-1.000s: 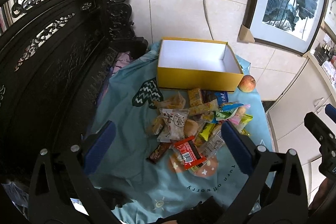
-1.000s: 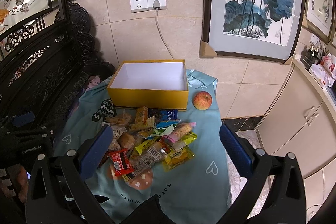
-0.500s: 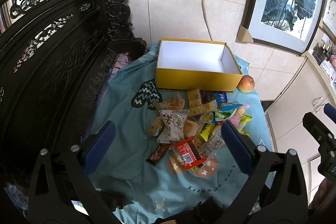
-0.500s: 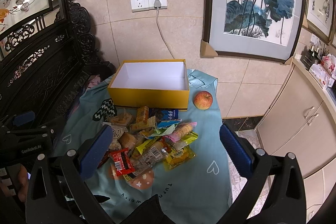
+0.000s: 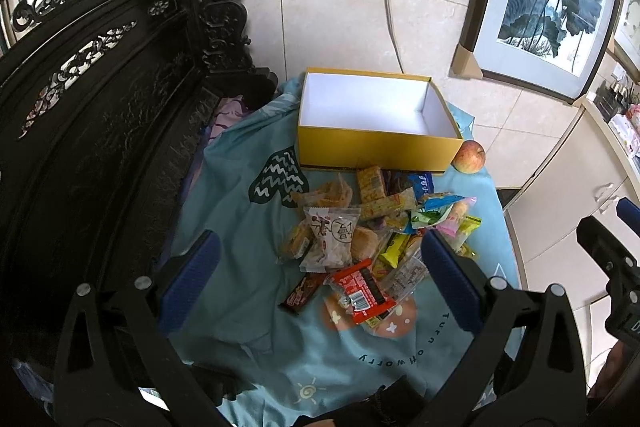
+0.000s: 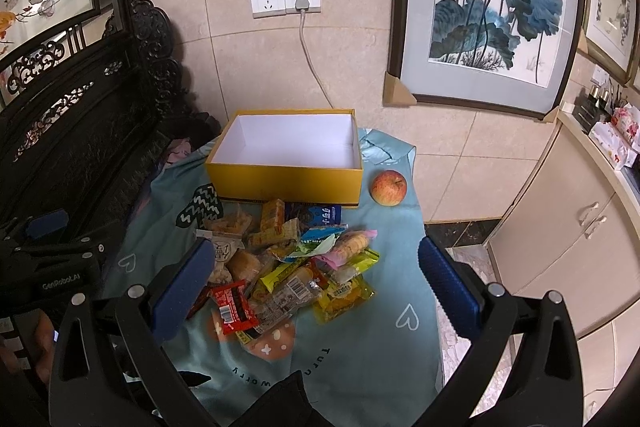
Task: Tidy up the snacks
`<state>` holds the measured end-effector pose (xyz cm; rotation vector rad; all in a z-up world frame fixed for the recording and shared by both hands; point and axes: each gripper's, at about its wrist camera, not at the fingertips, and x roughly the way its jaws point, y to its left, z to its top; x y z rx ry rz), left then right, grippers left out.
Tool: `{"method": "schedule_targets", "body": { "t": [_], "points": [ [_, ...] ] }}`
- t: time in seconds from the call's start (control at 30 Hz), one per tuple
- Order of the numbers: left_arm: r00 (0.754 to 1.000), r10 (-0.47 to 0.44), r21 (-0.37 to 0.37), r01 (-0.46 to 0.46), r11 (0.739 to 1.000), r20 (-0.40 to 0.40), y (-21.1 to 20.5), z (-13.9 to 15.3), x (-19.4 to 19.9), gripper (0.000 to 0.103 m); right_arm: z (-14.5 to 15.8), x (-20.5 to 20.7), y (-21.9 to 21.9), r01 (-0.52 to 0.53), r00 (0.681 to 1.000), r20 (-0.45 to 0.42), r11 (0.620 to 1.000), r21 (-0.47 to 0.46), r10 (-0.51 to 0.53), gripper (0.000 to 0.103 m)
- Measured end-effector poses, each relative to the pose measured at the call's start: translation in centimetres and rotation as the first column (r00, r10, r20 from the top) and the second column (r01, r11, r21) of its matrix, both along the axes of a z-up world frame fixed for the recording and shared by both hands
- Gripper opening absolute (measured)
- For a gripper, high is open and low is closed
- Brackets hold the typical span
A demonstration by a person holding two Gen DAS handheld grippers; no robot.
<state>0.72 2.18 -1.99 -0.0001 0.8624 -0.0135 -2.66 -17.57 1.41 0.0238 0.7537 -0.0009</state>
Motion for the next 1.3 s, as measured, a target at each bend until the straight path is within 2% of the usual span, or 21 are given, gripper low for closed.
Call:
{"method": "schedule_targets", "body": {
  "t": [0.4, 0.53, 0.6, 0.7, 0.8, 0.87, 0.93, 1.0, 1.1, 1.23, 1.3],
  "points": [
    [0.999, -0.022, -0.005, 0.022, 1.000, -0.024, 0.9, -0.8, 1.3, 0.101, -0.5, 0.9, 1.0, 0.017, 0.999, -0.027, 1.000, -0.018, -0.017, 0.102],
    [1.000, -0.018, 0.022, 0.019, 1.000, -0.023, 1.6, -1.8, 2.3, 0.101, -1.5, 1.5, 1.5, 0.008, 0.999, -0.046, 0.999, -0.049, -0.011, 0.102],
    [0.999, 0.006, 0.026, -0.005, 1.000, -0.051, 2.8, -3.4, 3.5, 0.101, -2.6, 2.1, 0.8, 0.013, 0.997, -0.069, 0.999, -0.038, -0.016, 0.102],
    [0.991, 0.024, -0.019, -0.027, 0.999, -0.130, 4.8, -7.2, 4.9, 0.101, -5.8, 3.2, -0.9, 0.023, 0.992, -0.128, 0.999, 0.025, -0.019, 0.102],
    [0.984, 0.034, -0.013, -0.037, 0.999, -0.175, 5.8, -11.4, 5.5, 0.101, -10.4, 3.9, -1.8, 0.030, 0.978, -0.207, 1.000, 0.003, -0.029, 0.102],
    [0.970, 0.028, 0.000, -0.029, 1.000, -0.241, 5.7, -14.6, 5.9, 0.101, -13.5, 4.4, -2.7, 0.038, 0.963, -0.267, 0.999, 0.024, -0.030, 0.102],
    [0.961, 0.022, -0.019, -0.028, 0.999, -0.277, 5.6, -16.5, 6.3, 0.101, -15.8, 5.0, -3.9, 0.062, 0.949, -0.313, 0.997, 0.049, -0.044, 0.102],
    [0.961, 0.012, -0.021, -0.018, 1.000, -0.278, 4.7, -17.8, 6.8, 0.101, -17.4, 5.7, -5.4, 0.088, 0.941, -0.331, 0.994, 0.057, -0.064, 0.102],
    [0.971, -0.007, 0.030, 0.014, 0.999, -0.240, 2.1, -19.1, 8.5, 0.101, -18.6, 7.2, -6.7, 0.103, 0.934, -0.350, 0.993, 0.051, -0.079, 0.102],
    [0.981, -0.021, 0.130, 0.047, 0.990, -0.192, -1.2, -20.6, 10.5, 0.101, -19.6, 8.6, -8.1, 0.088, 0.938, -0.339, 0.995, 0.045, -0.067, 0.101],
    [0.983, -0.021, 0.190, 0.056, 0.980, -0.182, -2.5, -21.8, 11.6, 0.097, -20.4, 9.8, -8.4, 0.078, 0.935, -0.351, 0.995, 0.058, -0.053, 0.100]
  ]
}}
